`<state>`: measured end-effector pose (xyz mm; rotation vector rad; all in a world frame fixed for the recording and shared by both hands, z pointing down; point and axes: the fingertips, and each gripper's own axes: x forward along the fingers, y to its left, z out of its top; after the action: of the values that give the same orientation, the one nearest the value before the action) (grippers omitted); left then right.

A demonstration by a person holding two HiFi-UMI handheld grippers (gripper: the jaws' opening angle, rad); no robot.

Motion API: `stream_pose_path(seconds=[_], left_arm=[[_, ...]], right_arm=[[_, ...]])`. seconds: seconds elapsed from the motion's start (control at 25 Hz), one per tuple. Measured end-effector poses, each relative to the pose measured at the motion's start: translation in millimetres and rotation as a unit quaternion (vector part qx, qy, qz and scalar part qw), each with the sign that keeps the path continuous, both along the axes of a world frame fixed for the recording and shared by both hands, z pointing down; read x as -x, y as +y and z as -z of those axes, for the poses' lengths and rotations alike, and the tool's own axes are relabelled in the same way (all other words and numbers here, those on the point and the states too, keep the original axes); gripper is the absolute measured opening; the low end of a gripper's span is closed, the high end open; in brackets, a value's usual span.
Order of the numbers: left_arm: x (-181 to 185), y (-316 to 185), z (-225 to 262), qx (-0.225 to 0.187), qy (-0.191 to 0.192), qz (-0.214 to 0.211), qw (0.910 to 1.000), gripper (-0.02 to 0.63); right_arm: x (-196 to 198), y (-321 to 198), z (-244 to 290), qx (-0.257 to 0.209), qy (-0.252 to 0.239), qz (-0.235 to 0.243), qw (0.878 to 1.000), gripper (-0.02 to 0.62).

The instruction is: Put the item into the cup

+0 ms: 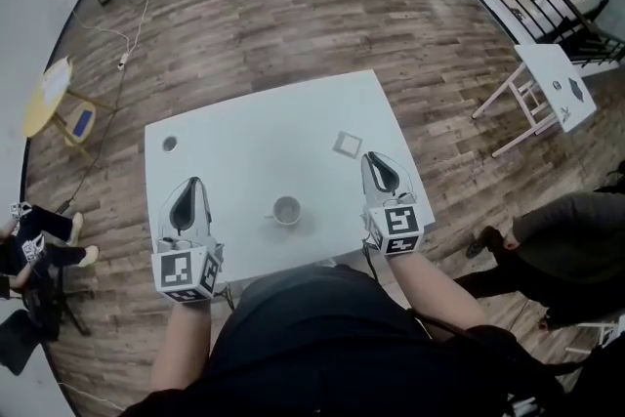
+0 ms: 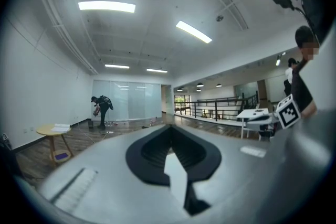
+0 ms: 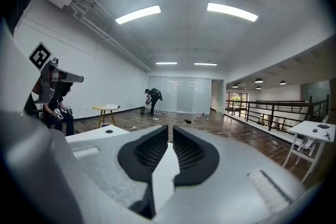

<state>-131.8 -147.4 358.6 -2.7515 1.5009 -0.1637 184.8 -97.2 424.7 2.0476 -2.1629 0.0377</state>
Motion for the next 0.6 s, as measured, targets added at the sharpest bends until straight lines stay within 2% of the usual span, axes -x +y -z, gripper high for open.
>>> stream_pose_path(seconds=[0.16, 0.36, 0.6], left_arm=[[-6, -2, -2, 0.000, -0.002, -0.004, 1.0000, 0.008], [-5, -3, -6, 0.004, -0.004, 0.001, 1.0000, 0.008], [-1, -3, -13, 0.014, -0.009, 0.008, 0.9998, 0.008]], right_arm=[[-13, 2, -4, -0.001, 0.001, -0.014, 1.000, 0.005], [-35, 4, -13, 0.008, 0.005, -0.031, 0.999, 0.003], [-41, 6, -23, 0.025, 0.017, -0.032, 0.999, 0.002]])
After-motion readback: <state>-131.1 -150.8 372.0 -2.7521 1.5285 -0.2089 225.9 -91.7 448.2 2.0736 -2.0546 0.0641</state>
